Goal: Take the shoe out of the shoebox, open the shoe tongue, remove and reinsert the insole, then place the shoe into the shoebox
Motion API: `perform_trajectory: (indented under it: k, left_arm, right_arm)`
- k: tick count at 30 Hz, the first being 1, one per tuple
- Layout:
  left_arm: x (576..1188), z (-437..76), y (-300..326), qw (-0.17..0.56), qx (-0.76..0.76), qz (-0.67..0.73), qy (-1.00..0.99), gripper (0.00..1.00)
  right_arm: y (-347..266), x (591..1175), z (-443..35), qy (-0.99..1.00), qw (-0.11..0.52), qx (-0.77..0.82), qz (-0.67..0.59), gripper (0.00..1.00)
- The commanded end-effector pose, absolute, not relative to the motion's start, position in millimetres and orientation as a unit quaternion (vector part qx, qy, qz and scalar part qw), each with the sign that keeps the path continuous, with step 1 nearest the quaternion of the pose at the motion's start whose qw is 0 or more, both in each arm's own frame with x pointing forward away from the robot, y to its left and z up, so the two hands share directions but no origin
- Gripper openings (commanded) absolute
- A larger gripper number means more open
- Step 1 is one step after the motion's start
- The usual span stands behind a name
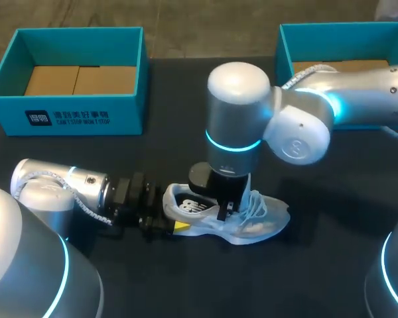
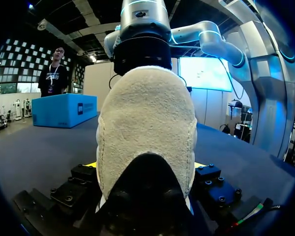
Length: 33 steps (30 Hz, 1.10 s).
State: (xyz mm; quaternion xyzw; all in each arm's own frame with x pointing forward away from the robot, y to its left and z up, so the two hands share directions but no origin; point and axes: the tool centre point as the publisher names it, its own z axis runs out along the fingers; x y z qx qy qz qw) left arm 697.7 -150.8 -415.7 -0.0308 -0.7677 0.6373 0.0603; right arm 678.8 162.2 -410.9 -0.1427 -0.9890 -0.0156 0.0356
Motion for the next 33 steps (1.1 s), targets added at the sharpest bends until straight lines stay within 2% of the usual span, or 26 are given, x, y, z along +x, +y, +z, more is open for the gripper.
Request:
perform_trajectory:
  k: [1, 9, 33]
  left_arm:
    - [698, -419, -152, 0.06, -0.029, 0.636, -0.769, 0.0]
    - [698, -419, -152, 0.06, -0.029, 0.636, -0.769, 0.0]
    - [698, -419, -152, 0.06, -0.029, 0.636, -0.769, 0.0]
  right_arm:
    - [151, 658, -402, -0.989, 0.01, -0.141, -0.045, 0.0]
    - [150, 658, -381, -0.988, -0.022, -0.126, -0.088, 0.0]
    - [142, 670, -369, -0.954, -0.064, -0.086, -0.28, 0.0]
